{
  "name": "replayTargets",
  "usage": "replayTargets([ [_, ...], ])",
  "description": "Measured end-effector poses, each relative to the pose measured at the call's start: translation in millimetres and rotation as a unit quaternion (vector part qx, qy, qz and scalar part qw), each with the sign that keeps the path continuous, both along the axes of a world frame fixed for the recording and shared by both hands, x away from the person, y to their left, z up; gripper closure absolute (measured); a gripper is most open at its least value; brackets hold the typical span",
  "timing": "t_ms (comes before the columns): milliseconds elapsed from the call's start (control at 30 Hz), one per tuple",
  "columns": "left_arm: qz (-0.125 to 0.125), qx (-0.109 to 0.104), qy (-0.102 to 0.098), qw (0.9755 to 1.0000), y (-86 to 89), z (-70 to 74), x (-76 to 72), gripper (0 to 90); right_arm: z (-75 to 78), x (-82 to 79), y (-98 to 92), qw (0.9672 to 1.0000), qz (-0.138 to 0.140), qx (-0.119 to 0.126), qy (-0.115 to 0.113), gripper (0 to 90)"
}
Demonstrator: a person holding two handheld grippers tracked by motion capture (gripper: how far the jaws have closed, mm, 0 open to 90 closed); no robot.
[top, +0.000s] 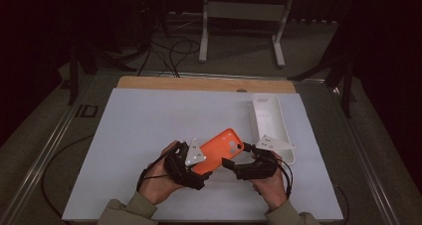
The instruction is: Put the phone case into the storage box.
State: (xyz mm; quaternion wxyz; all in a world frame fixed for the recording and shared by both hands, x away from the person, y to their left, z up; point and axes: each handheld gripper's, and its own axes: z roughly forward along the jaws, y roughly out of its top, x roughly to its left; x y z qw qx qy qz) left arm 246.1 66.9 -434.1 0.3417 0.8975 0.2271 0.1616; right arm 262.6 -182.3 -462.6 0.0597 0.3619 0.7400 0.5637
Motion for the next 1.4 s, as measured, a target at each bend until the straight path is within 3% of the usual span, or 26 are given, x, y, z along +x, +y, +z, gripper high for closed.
replayTargets([
  [567,-0.019,-0.007,-0.006,0.9998,-11.5,3.9,-7.3,16.8,-0.3,1.0,10.0,0.9997,0.008,0.012,0.019,13.9],
  [800,-0.019,-0.008,-0.006,0.9998,-12.9,3.8,-8.0,16.8,0.4,0.8,8.7,0.9988,-0.003,0.021,0.044,30.6],
  [833,-0.018,-0.008,-0.006,0.9998,-13.6,3.2,-8.1,16.8,0.7,0.9,8.7,0.9981,-0.005,0.027,0.055,39.5],
  [900,-0.020,-0.008,-0.006,0.9998,-13.9,3.1,-8.0,16.8,0.9,0.8,8.9,0.9978,-0.001,0.029,0.060,43.8],
  [933,-0.021,-0.007,-0.004,0.9997,-14.9,2.5,-7.7,16.8,0.8,0.6,11.2,0.9973,0.012,0.025,0.068,51.7],
  [1133,-0.024,0.006,-0.003,0.9997,-19.3,-2.7,-8.3,16.7,4.0,-2.2,16.2,0.9965,0.028,0.029,0.074,71.1],
  [1400,-0.027,0.019,0.002,0.9995,-21.6,-8.7,-7.8,16.5,6.4,-4.6,19.9,0.9962,0.026,0.011,0.082,81.9],
])
